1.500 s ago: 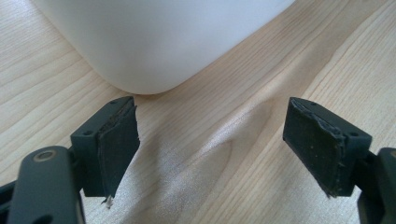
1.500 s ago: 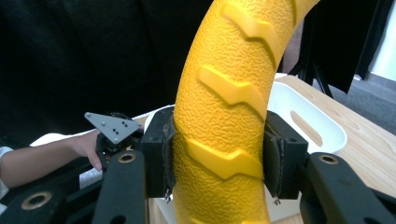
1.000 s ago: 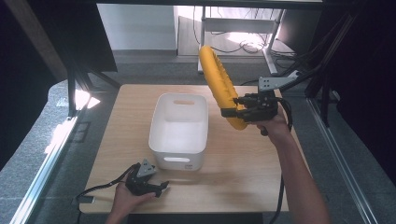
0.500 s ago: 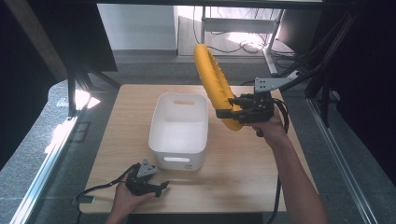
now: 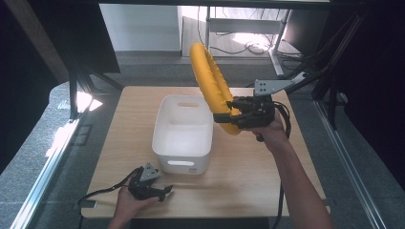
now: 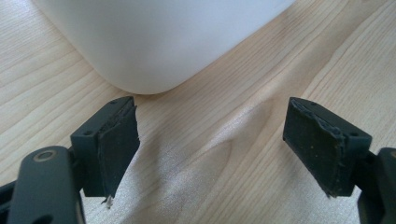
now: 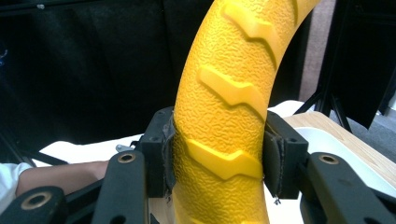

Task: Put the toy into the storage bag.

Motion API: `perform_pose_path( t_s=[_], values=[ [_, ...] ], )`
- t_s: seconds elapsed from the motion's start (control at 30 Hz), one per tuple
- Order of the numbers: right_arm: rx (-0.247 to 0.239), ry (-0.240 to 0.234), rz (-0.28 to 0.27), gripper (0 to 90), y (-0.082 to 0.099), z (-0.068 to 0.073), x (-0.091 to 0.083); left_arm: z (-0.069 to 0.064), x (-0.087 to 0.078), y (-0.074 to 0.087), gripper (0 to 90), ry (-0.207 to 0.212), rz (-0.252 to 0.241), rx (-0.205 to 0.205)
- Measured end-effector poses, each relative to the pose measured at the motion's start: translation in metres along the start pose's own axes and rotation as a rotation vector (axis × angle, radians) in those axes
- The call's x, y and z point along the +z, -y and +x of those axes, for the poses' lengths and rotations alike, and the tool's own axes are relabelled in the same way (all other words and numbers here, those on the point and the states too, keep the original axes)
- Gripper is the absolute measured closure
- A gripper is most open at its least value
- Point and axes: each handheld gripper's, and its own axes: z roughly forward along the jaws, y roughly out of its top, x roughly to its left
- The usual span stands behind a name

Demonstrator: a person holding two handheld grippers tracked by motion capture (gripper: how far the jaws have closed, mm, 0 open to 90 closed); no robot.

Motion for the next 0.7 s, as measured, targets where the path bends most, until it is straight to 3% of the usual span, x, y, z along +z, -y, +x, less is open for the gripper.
perform_pose_path(
  t_s=[0.7],
  values=[
    [-0.048, -0.056, -0.021, 51.5, -0.013, 0.025, 0.018, 0.0, 0.0, 0.0, 18.5, -0.002, 0.008, 0.004]
  ],
)
